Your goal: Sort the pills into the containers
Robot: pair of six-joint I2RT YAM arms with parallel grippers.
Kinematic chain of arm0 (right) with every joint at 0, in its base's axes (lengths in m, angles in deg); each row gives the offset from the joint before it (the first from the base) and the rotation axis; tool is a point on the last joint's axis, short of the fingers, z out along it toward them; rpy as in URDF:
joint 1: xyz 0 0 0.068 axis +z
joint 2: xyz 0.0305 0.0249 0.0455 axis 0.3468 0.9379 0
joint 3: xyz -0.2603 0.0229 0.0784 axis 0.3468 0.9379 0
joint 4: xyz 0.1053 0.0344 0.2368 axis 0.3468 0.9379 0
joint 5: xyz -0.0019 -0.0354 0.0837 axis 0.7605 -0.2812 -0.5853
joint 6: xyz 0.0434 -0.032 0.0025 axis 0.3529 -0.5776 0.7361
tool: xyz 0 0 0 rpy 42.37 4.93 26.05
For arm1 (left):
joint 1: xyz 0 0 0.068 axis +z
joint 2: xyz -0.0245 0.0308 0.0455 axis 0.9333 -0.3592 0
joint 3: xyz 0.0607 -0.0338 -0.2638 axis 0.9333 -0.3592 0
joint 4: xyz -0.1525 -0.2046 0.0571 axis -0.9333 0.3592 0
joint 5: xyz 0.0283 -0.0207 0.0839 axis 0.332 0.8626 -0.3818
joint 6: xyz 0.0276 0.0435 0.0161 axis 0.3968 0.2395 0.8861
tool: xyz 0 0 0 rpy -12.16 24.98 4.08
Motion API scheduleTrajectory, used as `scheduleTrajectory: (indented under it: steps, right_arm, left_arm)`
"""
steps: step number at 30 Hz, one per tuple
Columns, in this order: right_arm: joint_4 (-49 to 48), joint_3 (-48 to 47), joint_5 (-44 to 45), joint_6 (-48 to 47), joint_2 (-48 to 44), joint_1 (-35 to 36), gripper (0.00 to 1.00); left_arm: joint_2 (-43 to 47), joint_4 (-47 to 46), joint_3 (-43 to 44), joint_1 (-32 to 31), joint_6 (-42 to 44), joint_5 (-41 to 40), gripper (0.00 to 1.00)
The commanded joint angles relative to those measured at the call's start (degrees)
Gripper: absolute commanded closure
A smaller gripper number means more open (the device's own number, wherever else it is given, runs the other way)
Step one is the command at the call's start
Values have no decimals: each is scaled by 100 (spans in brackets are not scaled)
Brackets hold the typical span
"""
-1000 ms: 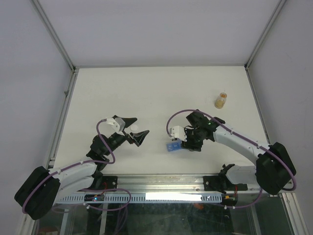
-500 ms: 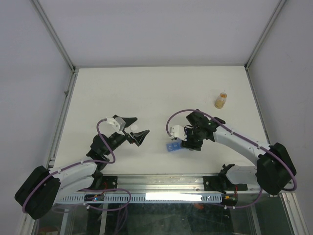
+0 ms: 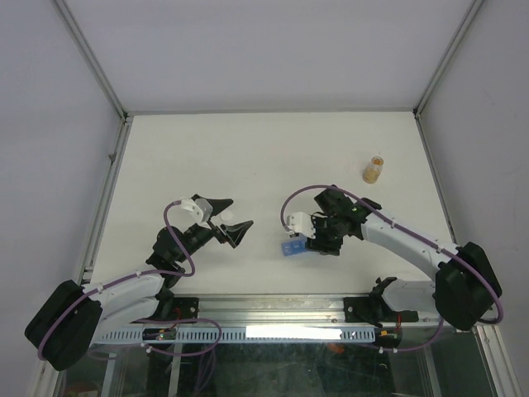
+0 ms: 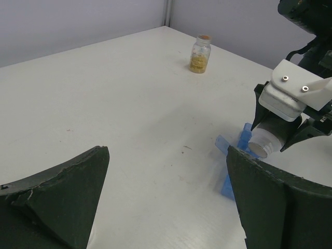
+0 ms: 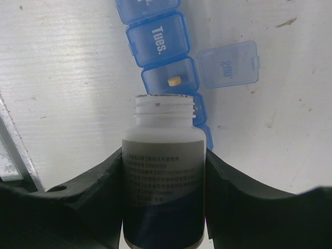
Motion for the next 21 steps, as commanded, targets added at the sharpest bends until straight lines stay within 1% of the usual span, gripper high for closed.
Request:
scheduleTrajectory:
  steps: [1,2,3,4,5,6,7,8,9,10,11,12,13,14,15,16,17,18,19,21]
  right_arm:
    - [316,-433,-357,93,85,-8,98]
    - [27,-232,-316,115,-90,41,99]
    - [-377,64,40,6,-266,37,99]
    - [-309,57,247,-87,-172,5,98]
    - [116,-217,5,-42,94,-31,98]
    - [314,-374,-309,79,178,-9,98]
    - [20,-203,-295,127,-121,36,99]
    - [-416,99,1,73,-300,18,99]
    - [-442,125,179,-21,-147,-44,99]
    - [-68,-138,34,1,132,-56,99]
    - [288,-366,-232,89,212,4,99]
    - [123,-288,-278,149,10,62,100]
    - [-331,3,-36,120,-251,56,100]
    - [-497,153,206,-13,-184,25,99]
    - [-205,-38,142,-8,89,-24,99]
    - [182,-303,-177,75,235,-32,99]
    - [148,-280,-238,120,101,-4,99]
    - [-209,-59,-23,93,-158,13,100]
    - [-422,102,161,27,-208,12,100]
    - [214,-312,-181,108,143,1,99]
  left_arm:
    - [5,-189,184,-29,152,114,1]
    - [22,-185,176,-33,143,102,1]
    - [19,-220,164,-29,140,90,1]
    - [5,-220,166,-29,143,93,1]
    - [-12,-190,189,-33,153,116,1]
    - [-11,-179,198,-32,155,130,1]
    - [6,-188,182,-31,151,117,1]
    - [10,-223,165,-33,141,97,1]
    - [0,-217,173,-31,143,101,1]
    - [-14,-185,197,-33,153,119,1]
    - [-26,-176,205,-34,158,137,1]
    - [-12,-176,194,-34,151,127,1]
    - [-8,-200,182,-32,148,109,1]
    - [-19,-208,192,-33,147,111,1]
    - [-24,-182,205,-31,159,121,1]
    - [-20,-167,207,-31,156,137,1]
    - [-6,-181,194,-28,156,134,1]
    - [1,-200,177,-32,148,116,1]
    - [-5,-211,178,-29,147,107,1]
    - [-24,-172,206,-32,157,141,1]
